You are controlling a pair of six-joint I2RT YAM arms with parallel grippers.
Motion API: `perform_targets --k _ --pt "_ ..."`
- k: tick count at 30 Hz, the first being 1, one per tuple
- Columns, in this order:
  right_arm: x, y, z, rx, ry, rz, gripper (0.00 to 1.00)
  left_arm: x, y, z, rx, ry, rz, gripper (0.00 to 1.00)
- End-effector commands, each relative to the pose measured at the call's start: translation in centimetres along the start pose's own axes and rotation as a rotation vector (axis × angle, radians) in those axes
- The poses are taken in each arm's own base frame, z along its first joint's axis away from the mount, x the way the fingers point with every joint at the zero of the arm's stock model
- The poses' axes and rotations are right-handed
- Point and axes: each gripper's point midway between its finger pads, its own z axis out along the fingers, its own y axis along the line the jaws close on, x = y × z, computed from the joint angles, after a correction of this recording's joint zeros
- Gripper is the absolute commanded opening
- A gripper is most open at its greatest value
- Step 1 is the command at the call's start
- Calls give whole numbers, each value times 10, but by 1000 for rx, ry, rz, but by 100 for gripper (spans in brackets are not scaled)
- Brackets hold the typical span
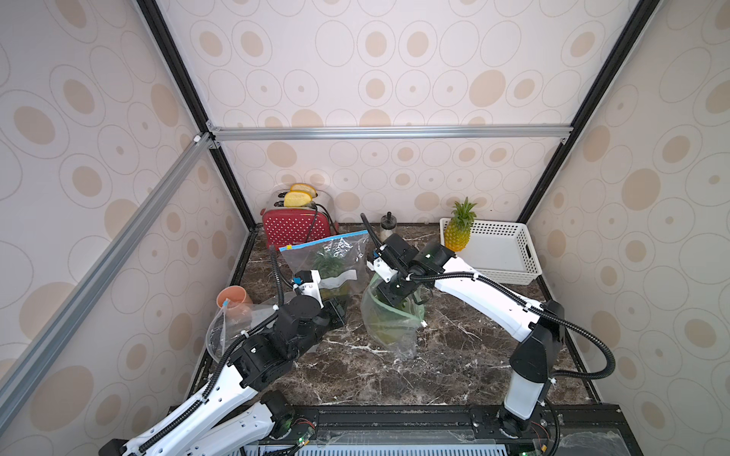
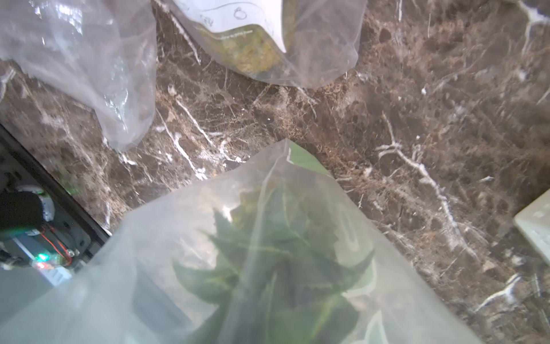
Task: Open the zip-top bag and take out the pineapple
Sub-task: Pick up the pineapple from the zipper food storage bag.
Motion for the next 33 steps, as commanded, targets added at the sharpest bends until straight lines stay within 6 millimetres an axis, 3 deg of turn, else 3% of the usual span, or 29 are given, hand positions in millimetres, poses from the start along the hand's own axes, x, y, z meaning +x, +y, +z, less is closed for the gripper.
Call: perform_targets --k 1,5,9,13,18,25,29,33 --pt "34 -15 4 59 141 6 0 -1 4 1 -13 -17 -26 12" --pt "25 -11 -32 42 88 -30 0 7 5 11 1 -2 -67 50" --pt "12 -11 -74 51 34 -84 0 26 7 29 77 16 -195 66" --pt "0 -18 -115 84 -27 -113 0 40 12 44 223 -13 -402 71" --pt "-11 -23 -152 94 -107 -126 0 40 7 48 259 -19 -445 82" --pt "-23 -28 -185 106 -206 -121 0 31 -21 73 416 -48 -576 98" --pt "-27 -30 -195 98 -246 -118 0 33 -39 96 526 -30 -660 99" --pt "-26 -30 -198 93 -250 -115 0 42 -35 121 512 -29 -674 99"
